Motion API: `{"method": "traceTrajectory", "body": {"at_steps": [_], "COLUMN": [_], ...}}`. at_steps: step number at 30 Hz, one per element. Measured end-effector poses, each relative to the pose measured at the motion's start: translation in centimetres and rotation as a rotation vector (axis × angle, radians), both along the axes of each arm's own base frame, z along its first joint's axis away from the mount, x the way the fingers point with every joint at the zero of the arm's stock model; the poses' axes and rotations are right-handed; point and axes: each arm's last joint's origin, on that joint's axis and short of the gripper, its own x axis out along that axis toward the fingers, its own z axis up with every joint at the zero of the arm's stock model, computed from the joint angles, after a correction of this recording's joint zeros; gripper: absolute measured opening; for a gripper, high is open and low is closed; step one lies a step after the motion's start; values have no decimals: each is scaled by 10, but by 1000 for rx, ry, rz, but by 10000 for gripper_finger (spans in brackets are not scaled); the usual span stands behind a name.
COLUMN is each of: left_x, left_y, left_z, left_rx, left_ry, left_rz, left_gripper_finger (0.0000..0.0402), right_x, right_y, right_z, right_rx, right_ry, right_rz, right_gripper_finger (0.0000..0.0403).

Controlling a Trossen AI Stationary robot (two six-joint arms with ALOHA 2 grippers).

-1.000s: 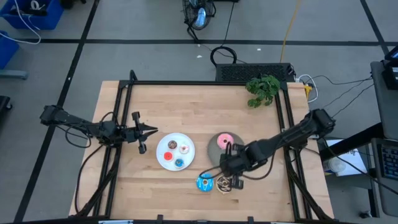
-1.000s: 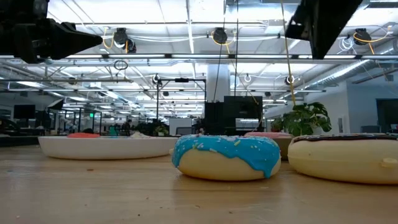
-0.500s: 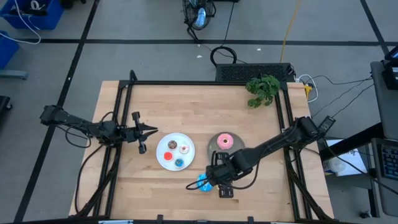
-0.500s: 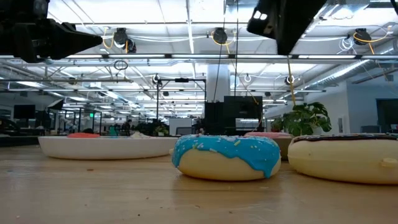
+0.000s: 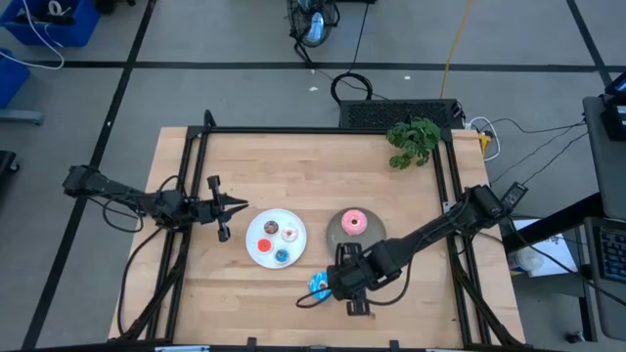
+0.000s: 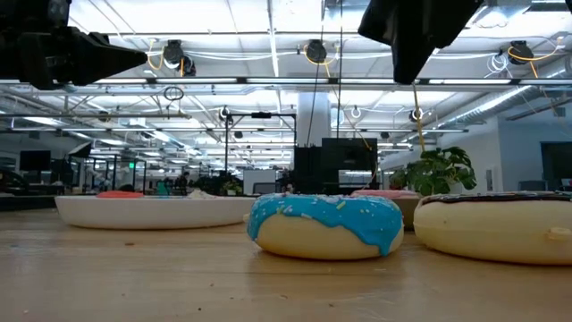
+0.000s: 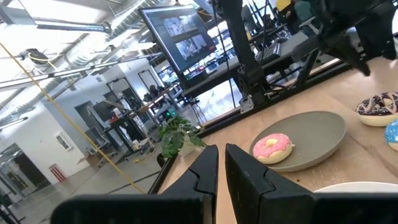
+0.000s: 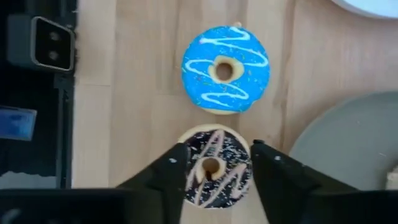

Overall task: Pick & Place donuts
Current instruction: Put the big brown donut on the gray plate

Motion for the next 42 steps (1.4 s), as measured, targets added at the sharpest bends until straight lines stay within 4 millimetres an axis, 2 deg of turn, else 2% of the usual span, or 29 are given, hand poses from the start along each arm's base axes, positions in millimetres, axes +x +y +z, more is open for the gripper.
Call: {"method": "traceTrajectory", "body": {"at_steps": [5,9,19,42], "left_x": [0,0,0,0], "left_y": [0,0,0,0], "left_z": [0,0,0,0], "left_rx": [0,-1,-1,-1], "left_ry": [0,0,0,0], "left_rz": [0,0,0,0], "left_gripper_finger": [37,37,37,37], "right_x": [1,-3,-13,-27], "right_y": [-3,-6,-11,-17], "right_z": [-6,-24,-56,-99], "right_rx": [-12,-43,-70,-33], "right_ry": [-9,12,51,33], "right_rz": [-36,-2,18,-32], "right_gripper_finger": [209,227,218,217]}}
